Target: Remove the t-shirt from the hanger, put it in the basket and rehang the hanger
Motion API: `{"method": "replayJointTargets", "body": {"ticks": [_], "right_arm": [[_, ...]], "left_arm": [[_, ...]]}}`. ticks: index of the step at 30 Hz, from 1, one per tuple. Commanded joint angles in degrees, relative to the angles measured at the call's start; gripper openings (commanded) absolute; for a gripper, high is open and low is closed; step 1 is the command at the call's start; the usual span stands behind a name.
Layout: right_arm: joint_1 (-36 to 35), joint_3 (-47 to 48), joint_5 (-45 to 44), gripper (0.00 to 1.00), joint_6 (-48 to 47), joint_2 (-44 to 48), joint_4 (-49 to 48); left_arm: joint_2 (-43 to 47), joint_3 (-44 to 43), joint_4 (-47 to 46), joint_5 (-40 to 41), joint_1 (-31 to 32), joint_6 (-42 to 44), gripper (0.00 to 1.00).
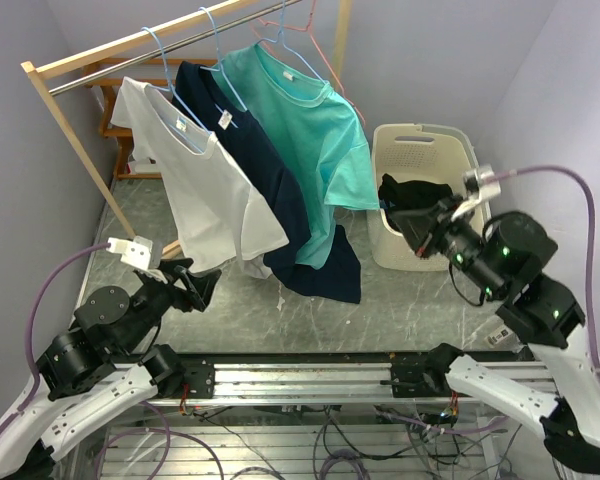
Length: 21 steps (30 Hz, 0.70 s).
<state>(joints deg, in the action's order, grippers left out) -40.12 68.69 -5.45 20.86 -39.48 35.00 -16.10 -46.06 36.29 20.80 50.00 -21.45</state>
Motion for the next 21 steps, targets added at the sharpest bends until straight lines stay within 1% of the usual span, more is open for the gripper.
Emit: {"method": "replayJointTargets", "body": {"ticks": [1, 2, 3, 4, 5, 6, 8, 9, 11, 12, 13, 14, 16, 19, 21], "right_arm": [[0.1, 10.07, -5.49, 0.3, -5.57, -10.68, 2.85], [0.1, 12.44, -6.02, 0.48, -6.09, -13.09, 3.47], [0.09, 14.36, -7.12, 0.55, -6.77, -15.57, 3.85], [0.08, 16.25, -7.91, 0.47, -7.56, -17.69, 3.82], [0.06, 18.29, -8.42, 0.19, -8.65, -19.86, 3.11], [0.06, 19.57, -9.12, 0.02, -9.53, -21.38, 2.22], [0.17, 22.17, -10.19, 0.0, -11.04, -24.01, 0.09], [0.13, 23.66, -10.43, 0.12, -11.69, -25.47, -0.73], [0.13, 27.08, -10.15, 0.49, -12.82, -28.35, -2.12], [0.13, 28.84, -9.32, 0.61, -13.47, -30.01, -2.87], [0.14, 30.78, -8.72, 0.67, -14.54, -31.62, -3.49], [0.18, 32.84, -8.75, 0.71, -15.54, -33.52, -4.04], [0.42, 37.42, -9.62, 0.77, -17.71, -37.38, -4.47], [2.88, 43.99, -8.16, 0.77, -20.74, -43.22, -4.18], [6.7, 49.13, -1.8, 0.75, -20.82, -46.96, -2.75]], "left_arm": [[1.36, -0.52, -0.69, -0.31, 0.08, 0.85, 0.75], [1.5, -0.42, -0.69, -0.27, 0.07, 0.82, 0.68], [1.43, -0.43, -0.63, -0.25, 0.13, 0.88, 0.62], [1.37, -0.45, -0.55, -0.3, 0.13, 0.95, 0.56], [1.26, -0.43, -0.46, -0.41, 0.06, 1.02, 0.51], [0.98, -0.42, -0.44, -0.55, 0.09, 1.1, 0.47], [0.3, -0.41, -0.67, -1.31, 0.1, 1.42, 0.45], [0.09, -0.36, -0.76, -1.71, 0.04, 1.6, 0.46], [-0.59, -0.54, -0.63, -2.03, 0.09, 1.68, 0.51], [-0.93, -0.65, -0.47, -2.02, 0.1, 1.68, 0.52], [-1.09, -0.69, -0.33, -2.05, 0.1, 1.68, 0.53], [-1.18, -0.76, -0.42, -2.18, 0.08, 1.75, 0.53], [-1.06, -0.69, -0.43, -2.48, 0.06, 1.9, 0.53], [-0.27, -0.61, -0.52, -2.4, 0.03, 1.86, 0.53], [0.45, -0.56, -0.46, -1.99, 0.02, 1.77, 0.53]]}}
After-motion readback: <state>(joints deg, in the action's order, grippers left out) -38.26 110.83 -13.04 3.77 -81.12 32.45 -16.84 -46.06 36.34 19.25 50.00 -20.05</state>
